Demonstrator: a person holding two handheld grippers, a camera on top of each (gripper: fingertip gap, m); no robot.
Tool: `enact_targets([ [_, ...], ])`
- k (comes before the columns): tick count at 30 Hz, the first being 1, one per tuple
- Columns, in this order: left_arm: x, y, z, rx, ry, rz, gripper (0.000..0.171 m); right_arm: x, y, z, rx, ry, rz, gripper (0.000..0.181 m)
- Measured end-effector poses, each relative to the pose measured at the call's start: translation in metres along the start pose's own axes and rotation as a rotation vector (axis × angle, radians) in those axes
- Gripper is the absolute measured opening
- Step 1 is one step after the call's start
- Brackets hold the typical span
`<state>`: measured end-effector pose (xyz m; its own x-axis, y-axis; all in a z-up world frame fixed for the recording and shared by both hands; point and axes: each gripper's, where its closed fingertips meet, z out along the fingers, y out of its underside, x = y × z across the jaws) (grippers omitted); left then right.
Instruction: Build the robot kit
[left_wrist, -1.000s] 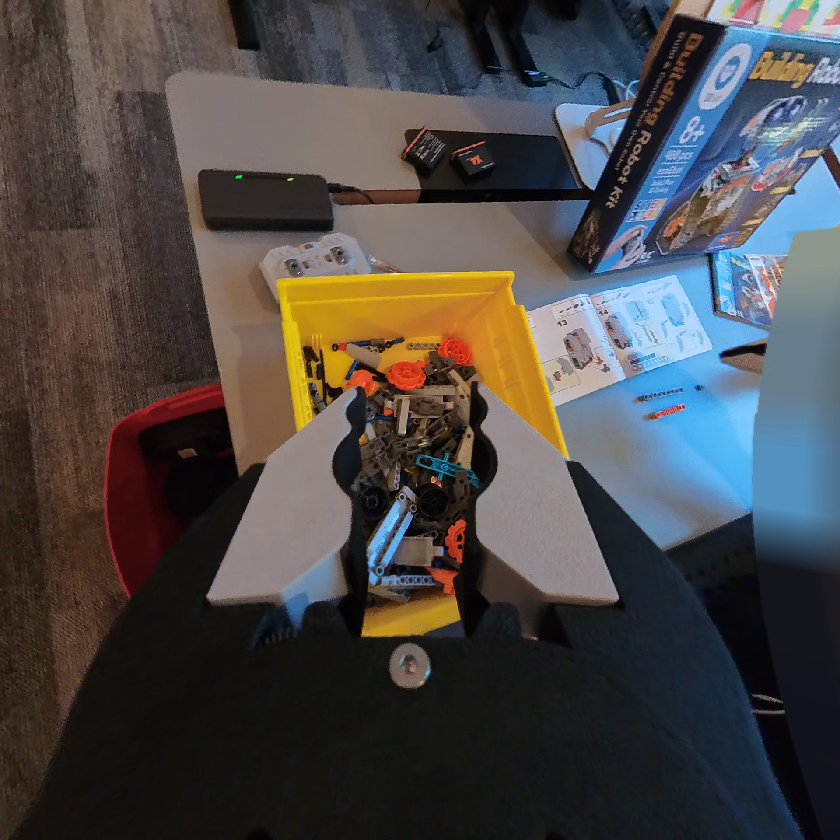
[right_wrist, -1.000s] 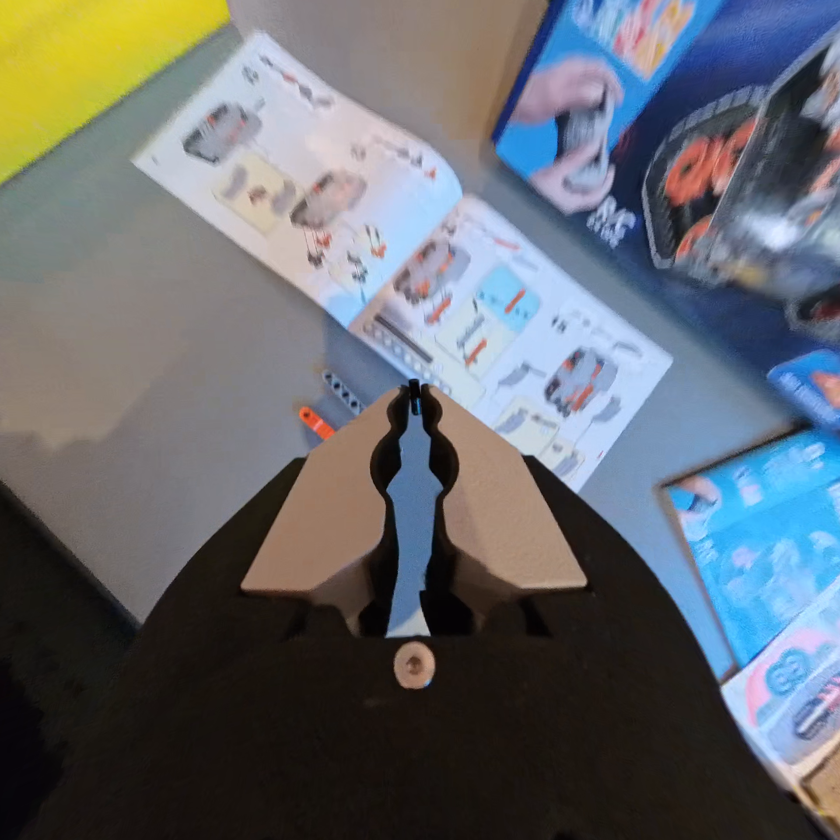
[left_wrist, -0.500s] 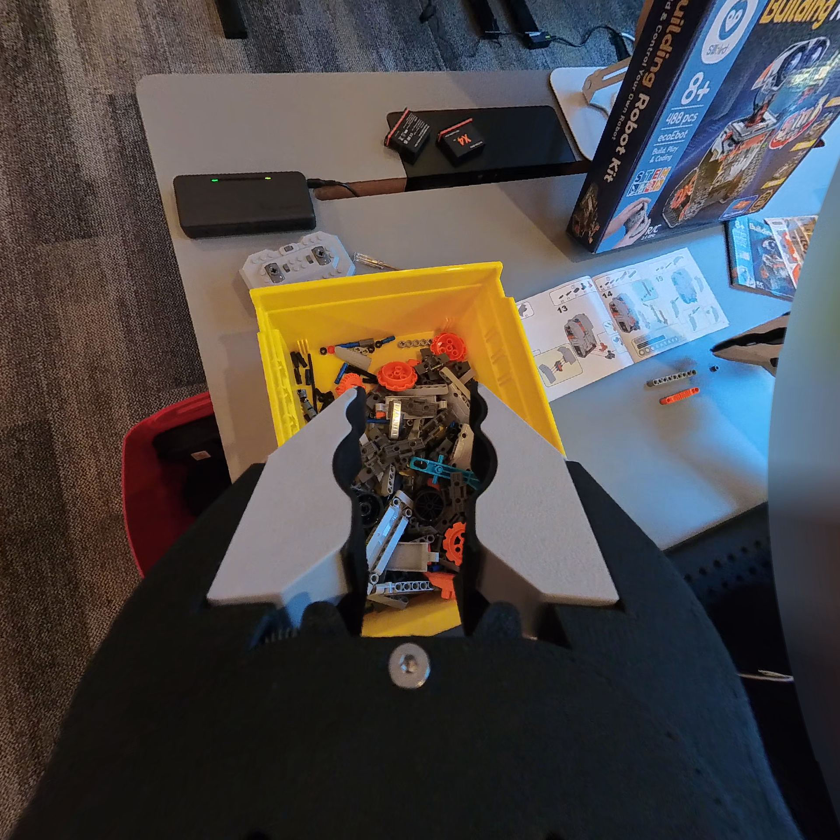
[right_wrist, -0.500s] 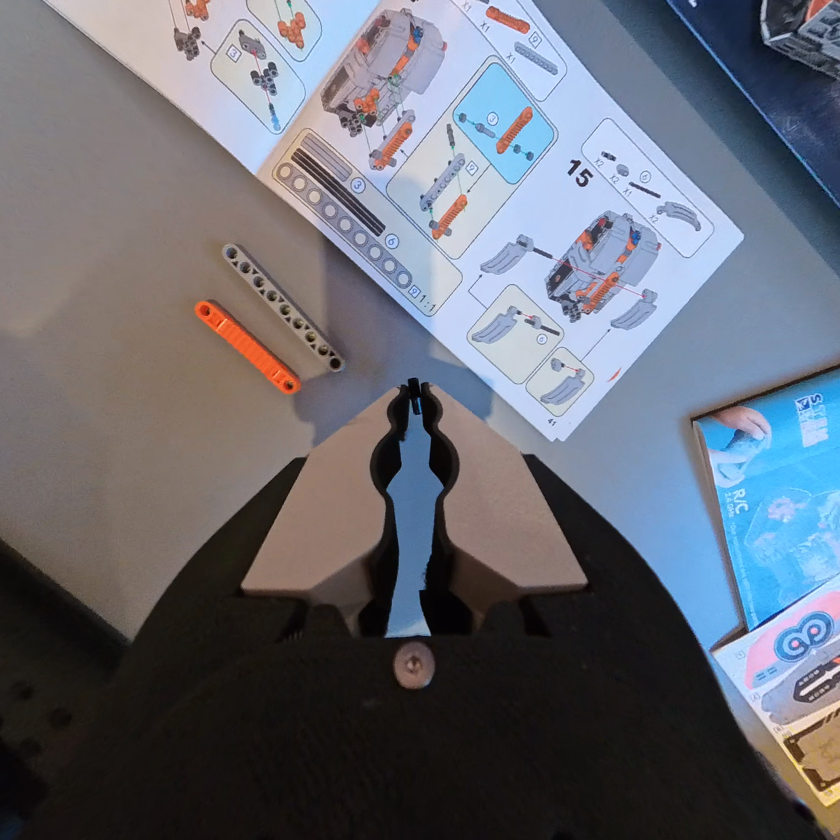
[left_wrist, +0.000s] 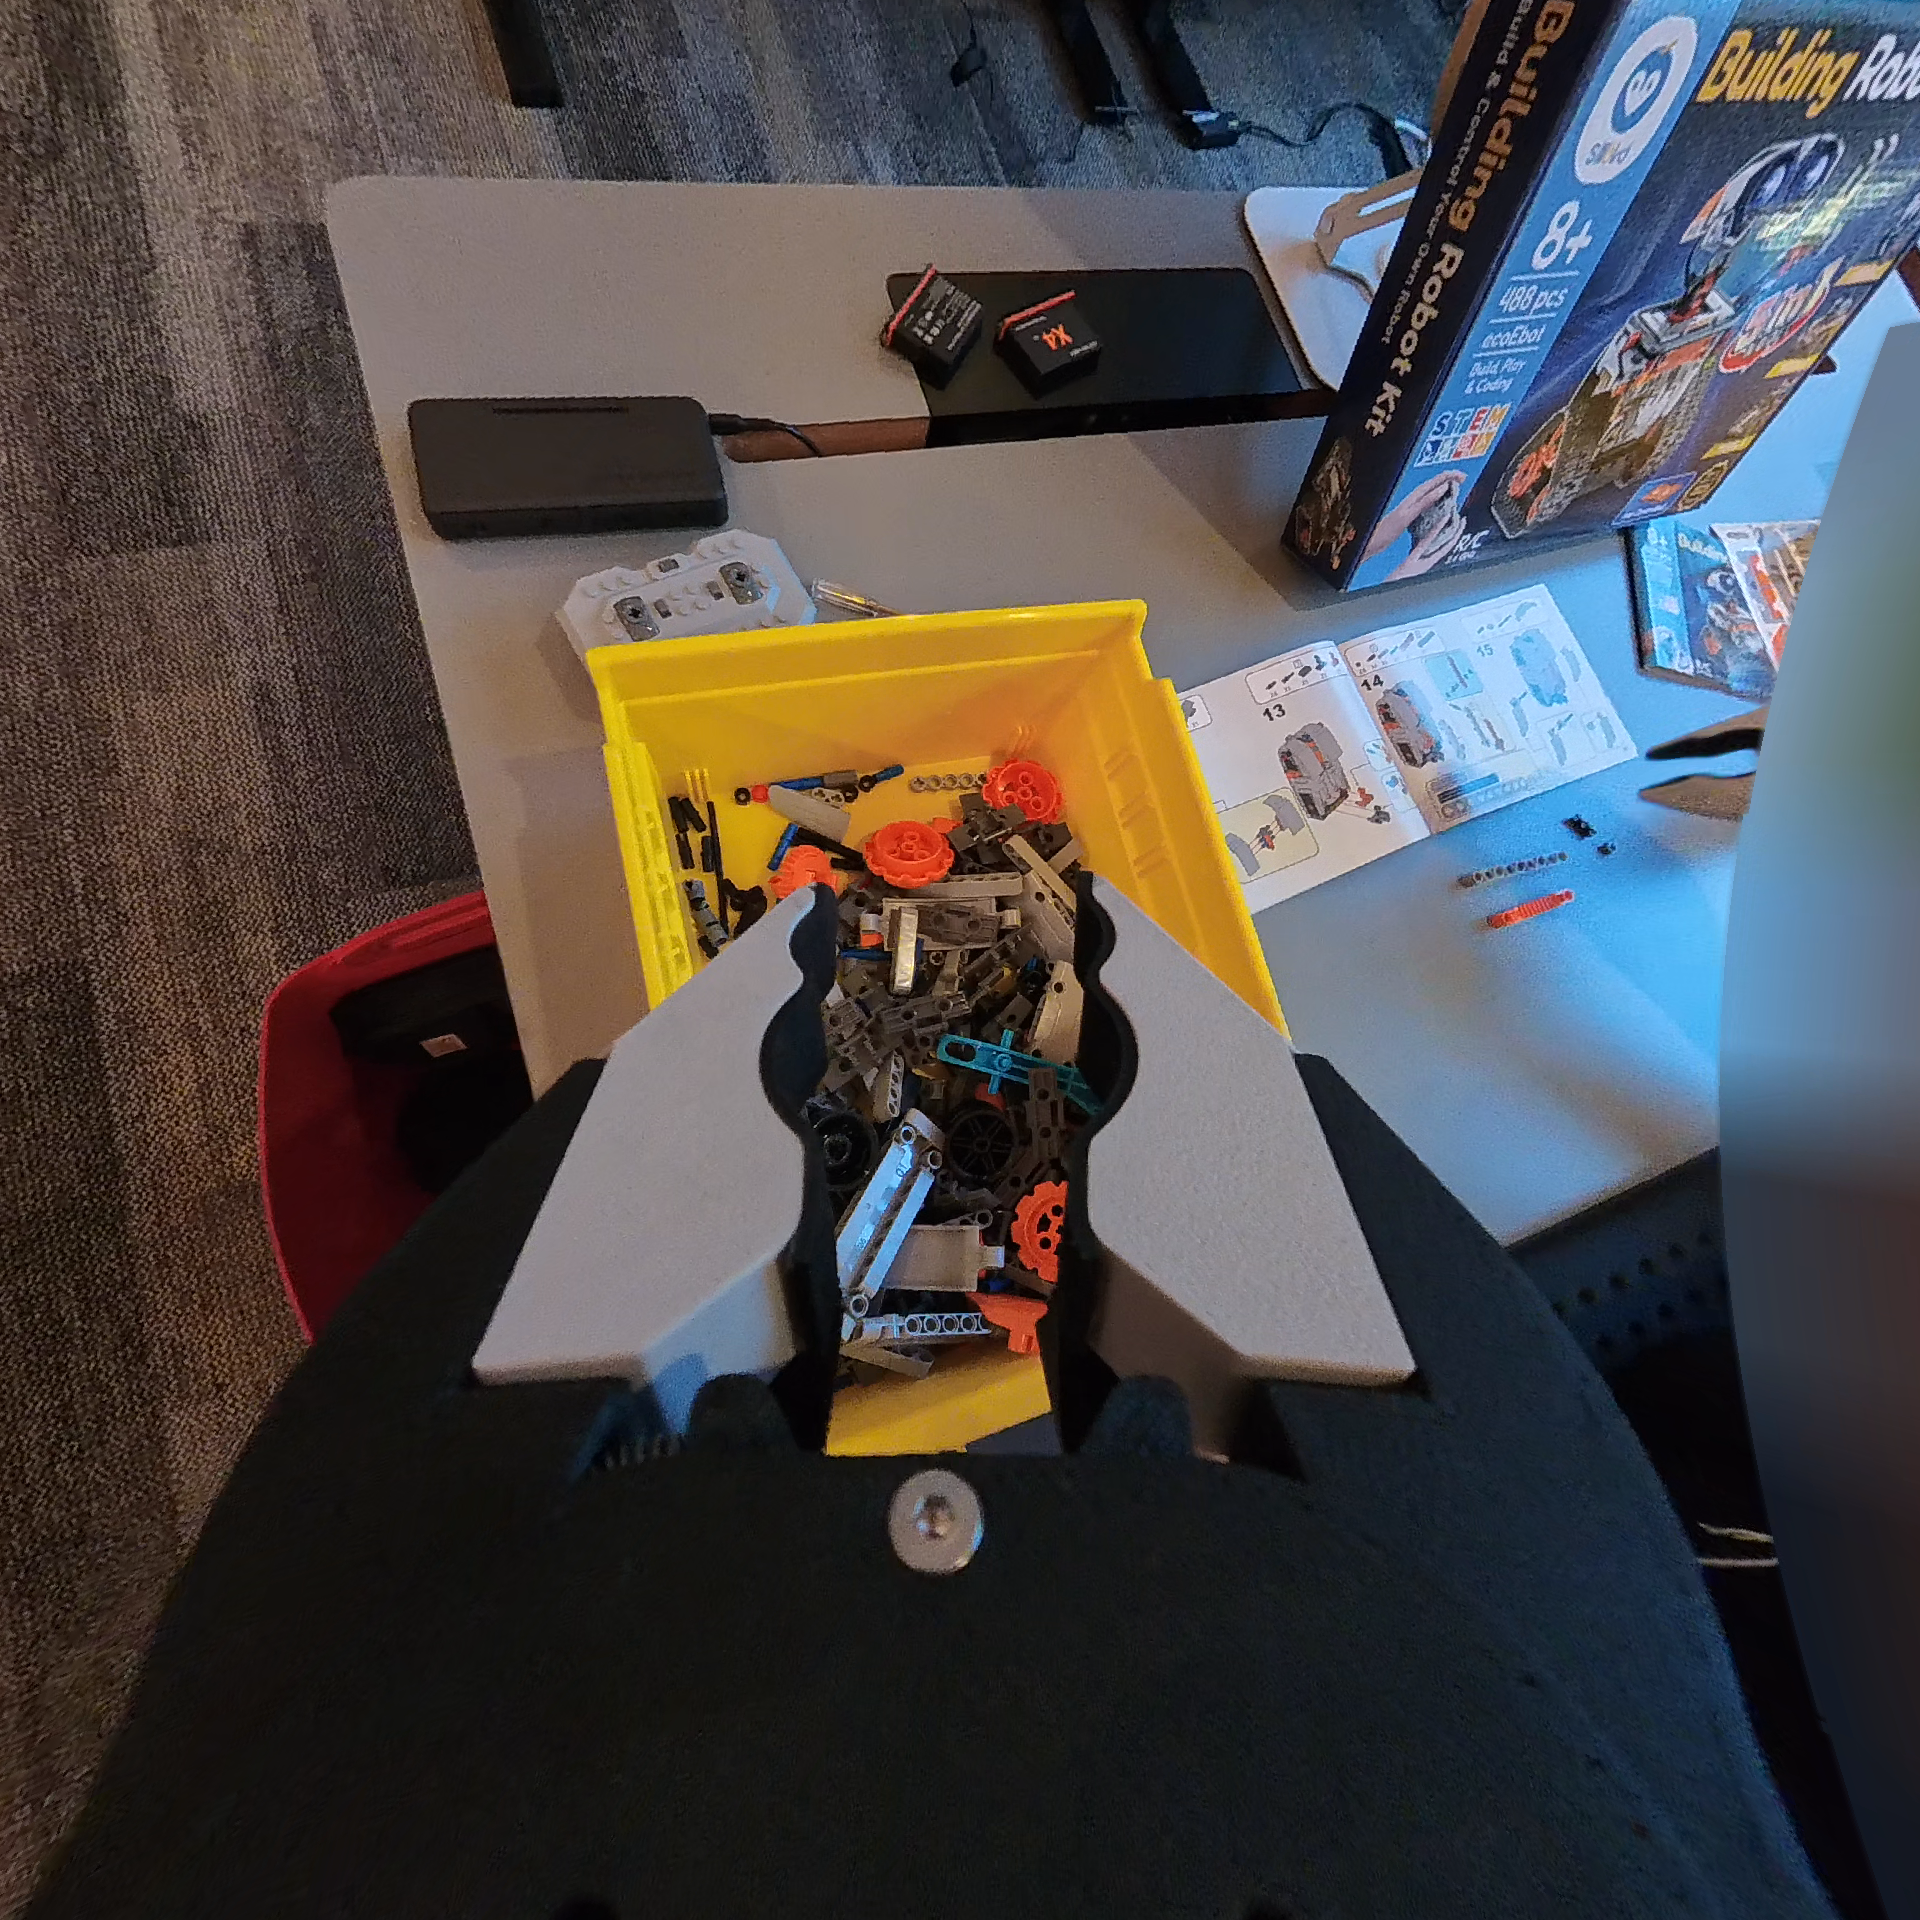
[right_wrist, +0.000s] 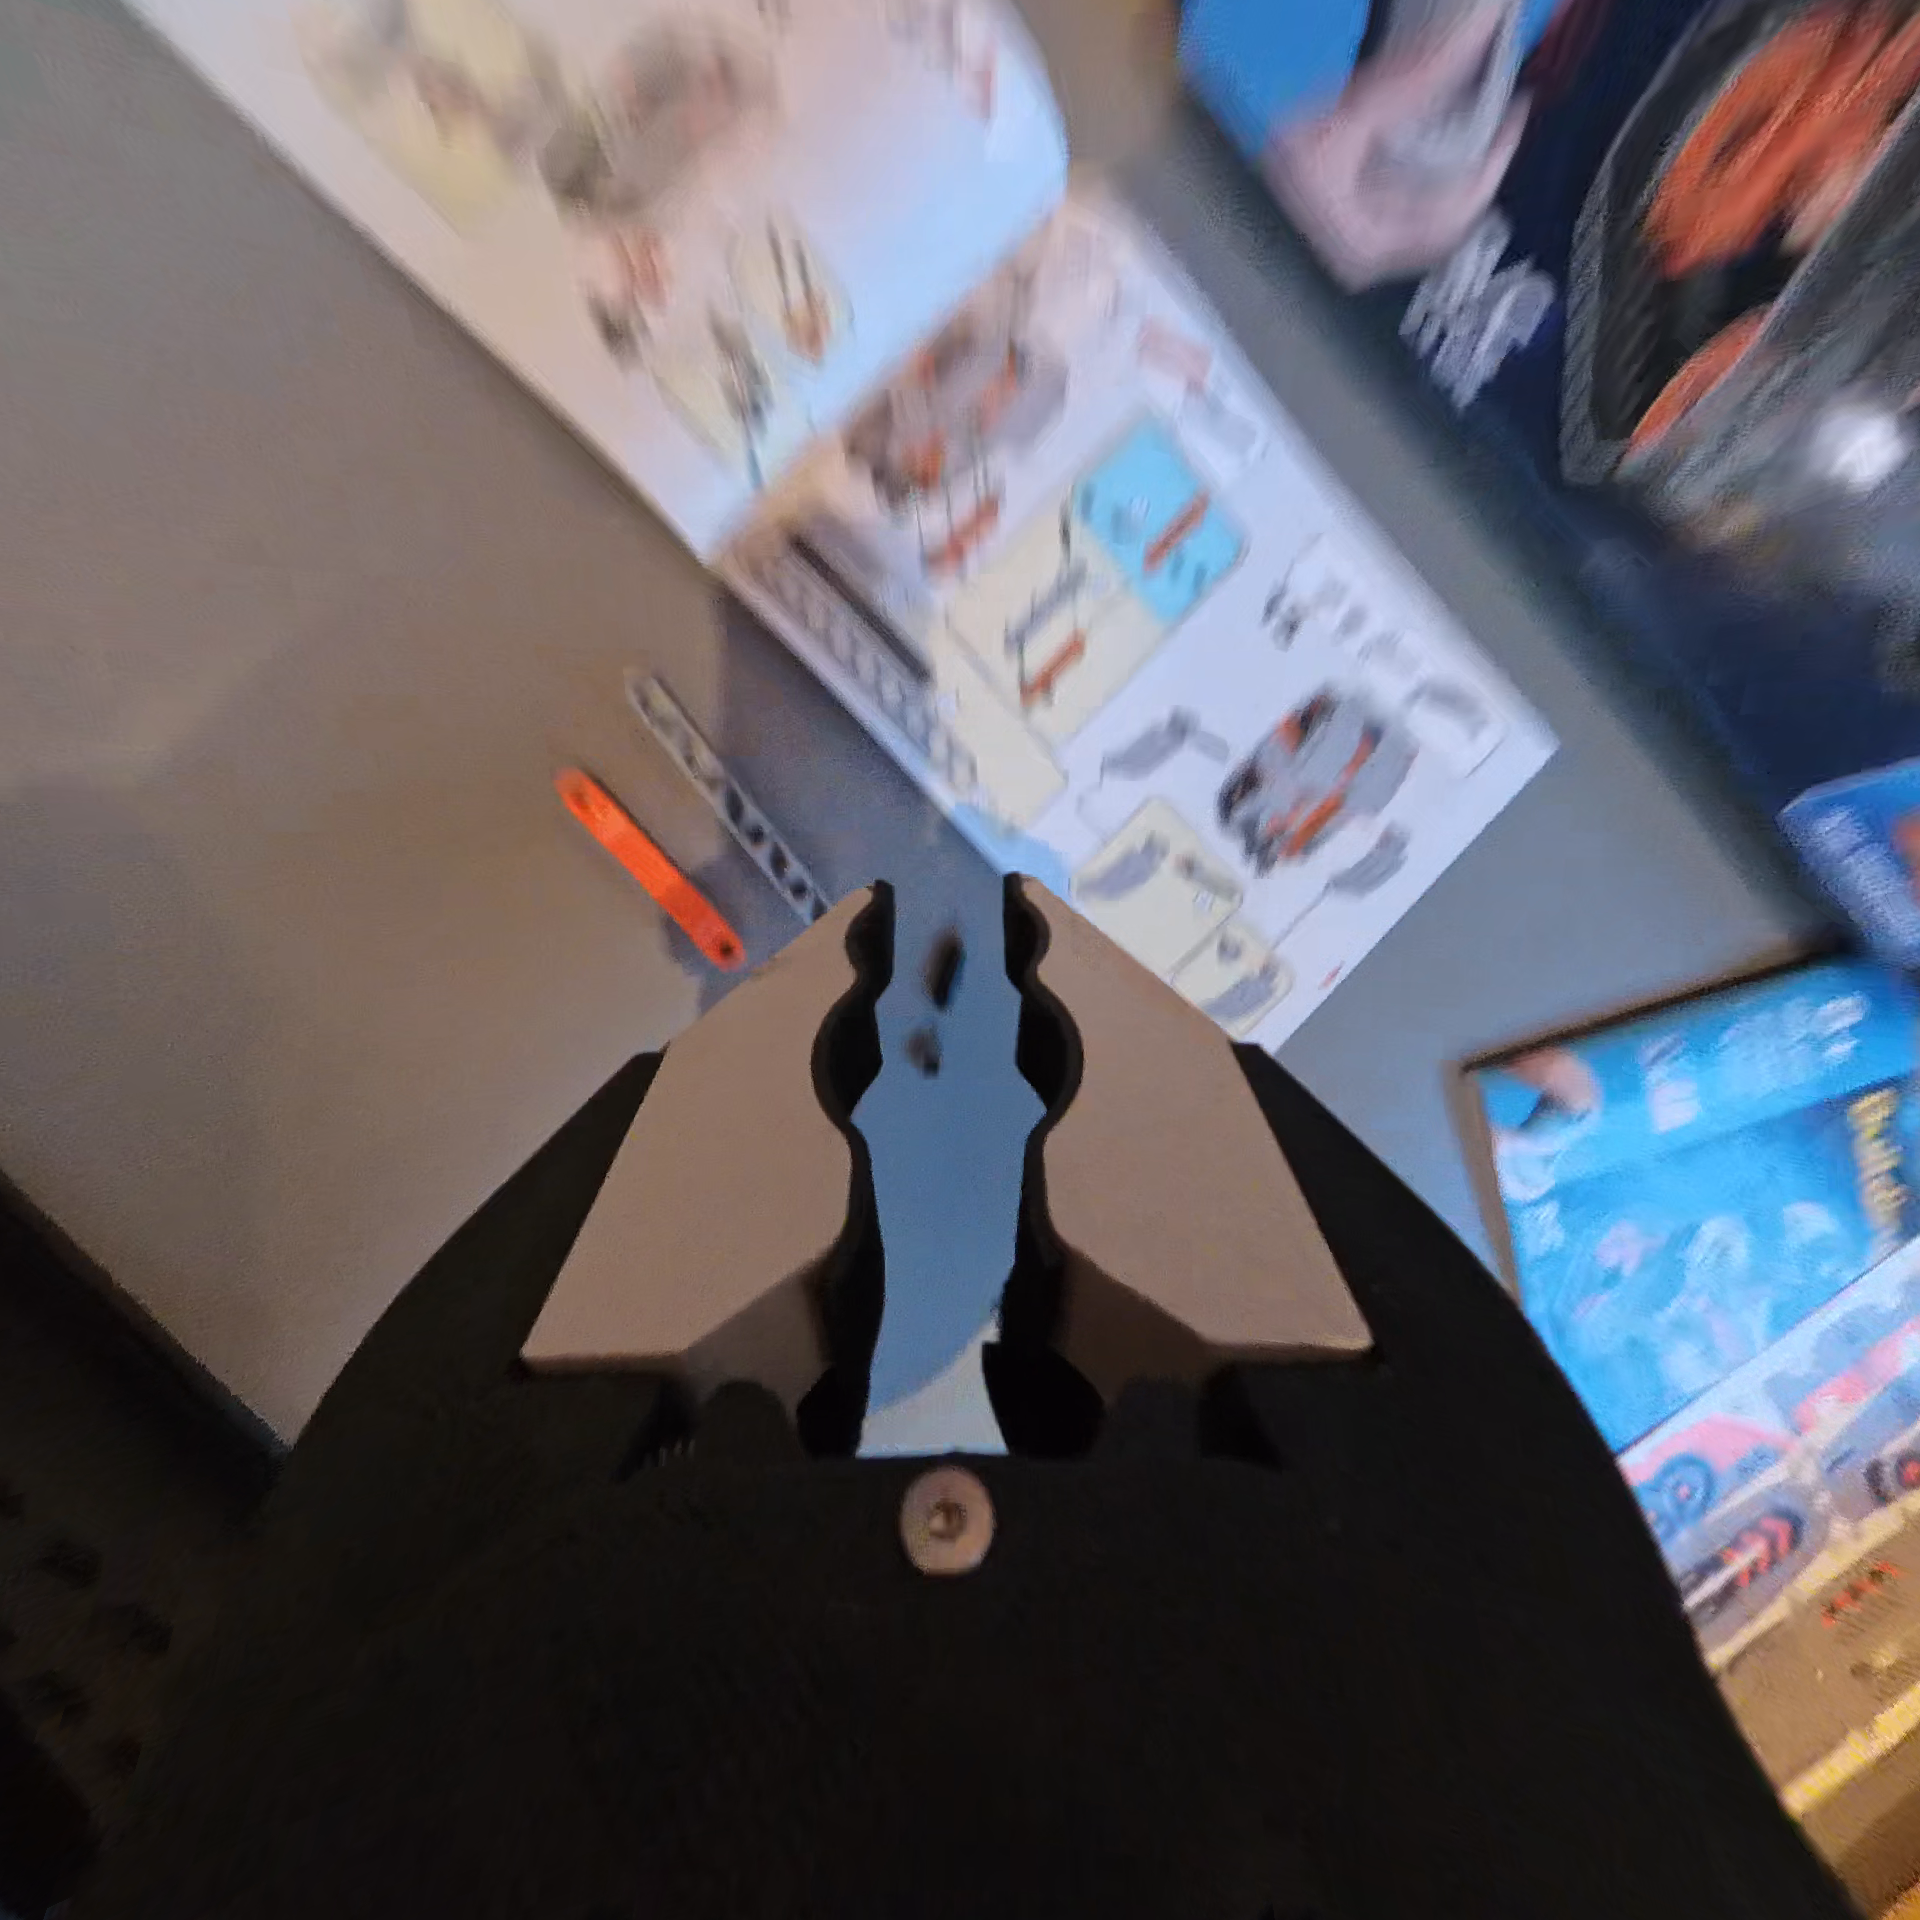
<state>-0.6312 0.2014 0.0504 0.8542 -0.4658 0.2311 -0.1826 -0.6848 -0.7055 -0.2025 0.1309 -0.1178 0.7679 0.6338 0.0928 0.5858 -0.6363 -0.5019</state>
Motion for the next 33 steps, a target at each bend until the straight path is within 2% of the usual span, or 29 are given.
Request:
enact_targets([
  [2,-0.004,-0.002,-0.005,0.027,-0.002,-0.015,0.043,-0.011,-0.054,-0.023,0.192,-0.018,-0.035,0.017],
  [4,-0.009,-0.003,-0.010,0.052,-0.007,-0.035,0.043,-0.037,-0.116,-0.042,0.392,-0.094,-0.122,0.017],
  [7,-0.017,-0.003,-0.016,0.070,-0.021,-0.063,0.043,-0.088,-0.195,-0.043,0.524,-0.218,-0.253,0.018],
  [9,-0.022,-0.003,-0.018,0.081,-0.024,-0.078,0.043,-0.133,-0.240,-0.033,0.540,-0.345,-0.350,0.019],
  [12,-0.026,-0.005,-0.022,0.103,-0.021,-0.092,0.042,-0.207,-0.294,-0.007,0.486,-0.570,-0.468,0.016],
  [14,-0.027,-0.006,-0.024,0.115,-0.019,-0.097,0.042,-0.236,-0.327,0.024,0.422,-0.591,-0.494,0.013],
  [16,-0.027,-0.008,-0.027,0.131,-0.017,-0.094,0.042,-0.247,-0.353,0.067,0.349,-0.518,-0.534,0.013],
  [19,-0.028,-0.012,-0.033,0.172,-0.011,-0.097,0.042,-0.255,-0.373,0.123,0.244,-0.497,-0.461,0.010],
  [23,-0.035,-0.014,-0.041,0.210,-0.009,-0.123,0.042,-0.247,-0.373,0.172,0.142,-0.388,-0.429,0.007],
  [28,-0.035,-0.015,-0.049,0.243,0.006,-0.129,0.042,-0.244,-0.366,0.198,0.083,-0.291,-0.451,0.007],
  [33,-0.033,-0.014,-0.050,0.247,0.019,-0.125,0.042,-0.245,-0.361,0.215,0.033,-0.276,-0.444,0.006],
])
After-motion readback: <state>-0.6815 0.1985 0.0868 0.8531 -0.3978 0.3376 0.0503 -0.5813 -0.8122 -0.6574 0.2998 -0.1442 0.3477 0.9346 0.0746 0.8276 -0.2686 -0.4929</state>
